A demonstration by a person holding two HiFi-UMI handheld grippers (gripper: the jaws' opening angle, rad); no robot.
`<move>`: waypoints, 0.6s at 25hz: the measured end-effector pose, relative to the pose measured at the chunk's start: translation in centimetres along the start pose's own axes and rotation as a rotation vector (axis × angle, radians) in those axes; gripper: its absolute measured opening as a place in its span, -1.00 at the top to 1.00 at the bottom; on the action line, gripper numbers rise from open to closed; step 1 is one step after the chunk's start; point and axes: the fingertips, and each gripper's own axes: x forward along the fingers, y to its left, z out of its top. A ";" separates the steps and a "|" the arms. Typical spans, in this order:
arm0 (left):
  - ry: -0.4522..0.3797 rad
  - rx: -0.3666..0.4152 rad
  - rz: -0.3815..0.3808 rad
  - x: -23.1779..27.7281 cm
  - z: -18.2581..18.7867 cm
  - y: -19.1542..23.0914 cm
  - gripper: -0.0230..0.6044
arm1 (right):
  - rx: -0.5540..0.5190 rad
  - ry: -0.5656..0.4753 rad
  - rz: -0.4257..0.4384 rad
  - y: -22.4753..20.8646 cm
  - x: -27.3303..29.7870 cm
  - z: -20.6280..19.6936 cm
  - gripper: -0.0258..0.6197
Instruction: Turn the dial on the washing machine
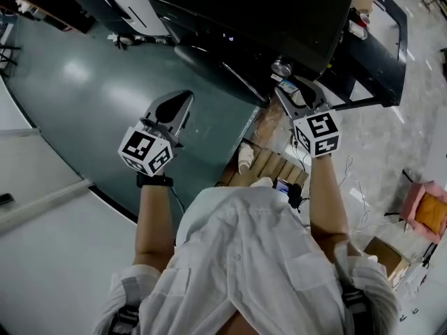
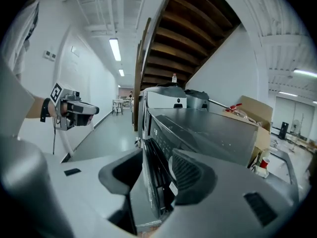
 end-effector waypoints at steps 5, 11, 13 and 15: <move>0.007 -0.024 -0.016 2.5 -0.4 0.4 0.87 | -0.094 0.057 0.024 -0.6 4.2 0.2 0.29; 0.008 -0.036 -0.019 4.2 -0.2 1.1 0.87 | -0.143 0.139 0.016 -1.4 6.5 -0.8 0.25; 0.009 -0.041 -0.018 4.7 -0.2 1.2 0.87 | -0.152 0.153 0.009 -1.7 6.6 -1.3 0.27; 0.012 -0.045 -0.021 5.0 -0.3 1.1 0.87 | -0.161 0.144 -0.003 -1.9 6.3 -1.4 0.29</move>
